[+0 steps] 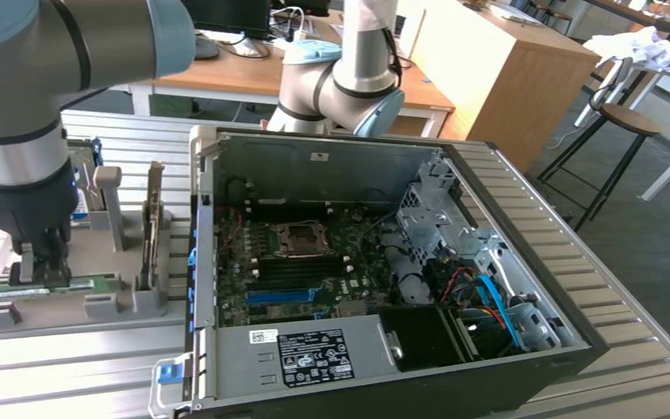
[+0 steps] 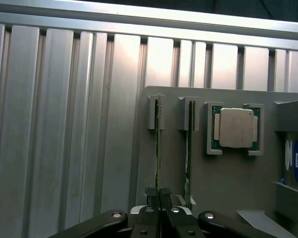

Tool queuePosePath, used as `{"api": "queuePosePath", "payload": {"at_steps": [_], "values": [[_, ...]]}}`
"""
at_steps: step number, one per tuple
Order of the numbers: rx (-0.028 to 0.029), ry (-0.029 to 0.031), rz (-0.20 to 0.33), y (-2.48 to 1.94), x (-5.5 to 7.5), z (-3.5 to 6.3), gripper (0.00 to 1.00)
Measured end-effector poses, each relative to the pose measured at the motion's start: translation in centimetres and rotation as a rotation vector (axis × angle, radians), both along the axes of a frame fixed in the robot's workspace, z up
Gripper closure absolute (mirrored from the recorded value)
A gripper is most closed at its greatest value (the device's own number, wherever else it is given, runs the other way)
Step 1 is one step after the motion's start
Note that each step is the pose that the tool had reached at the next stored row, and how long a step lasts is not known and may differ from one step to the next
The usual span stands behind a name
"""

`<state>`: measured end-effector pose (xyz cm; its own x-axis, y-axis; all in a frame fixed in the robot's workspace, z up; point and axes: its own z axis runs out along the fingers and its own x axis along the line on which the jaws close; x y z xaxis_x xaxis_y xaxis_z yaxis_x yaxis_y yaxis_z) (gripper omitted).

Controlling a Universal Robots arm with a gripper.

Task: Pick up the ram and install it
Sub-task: 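Pick up the ram and move it above insertion slot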

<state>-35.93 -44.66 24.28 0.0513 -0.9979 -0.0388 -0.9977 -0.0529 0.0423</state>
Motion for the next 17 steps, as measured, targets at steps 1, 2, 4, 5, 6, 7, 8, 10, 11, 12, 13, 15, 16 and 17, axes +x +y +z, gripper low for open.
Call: {"api": "queuePosePath", "payload": {"at_steps": [1, 2, 4, 5, 6, 7, 8, 10, 11, 12, 13, 15, 16, 17], "values": [[0.0000, 0.0000, 0.000, 0.00, 0.0, 0.22, 0.89], [0.0000, 0.0000, 0.000, 0.00, 0.0, 0.47, 0.89], [0.0000, 0.0000, 0.000, 0.00, 0.0, 0.98, 0.89], [0.0000, 0.0000, 0.000, 0.00, 0.0, 1.25, 0.89], [0.0000, -0.0001, 0.000, 0.00, 0.0, 1.52, 0.89], [0.0000, 0.0000, 0.000, 0.00, 0.0, 1.78, 0.89], [0.0000, 0.0000, 0.000, 0.00, 0.0, 2.04, 0.89], [0.0000, 0.0001, 0.000, 0.00, 0.0, 2.44, 0.89], [0.0000, 0.0000, 0.000, 0.00, 0.0, 2.61, 0.89], [0.0001, -0.0001, 0.000, 0.00, 0.0, 2.80, 0.89], [0.0000, 0.0000, 0.000, 0.00, 0.0, 3.03, 0.89], [0.0000, 0.0000, 0.000, 0.00, 0.0, 3.59, 0.89], [0.0001, -0.0001, 0.000, 0.00, 0.0, 3.84, 0.89], [0.0000, 0.0000, 0.000, 0.00, 0.0, 4.11, 0.89]]}}
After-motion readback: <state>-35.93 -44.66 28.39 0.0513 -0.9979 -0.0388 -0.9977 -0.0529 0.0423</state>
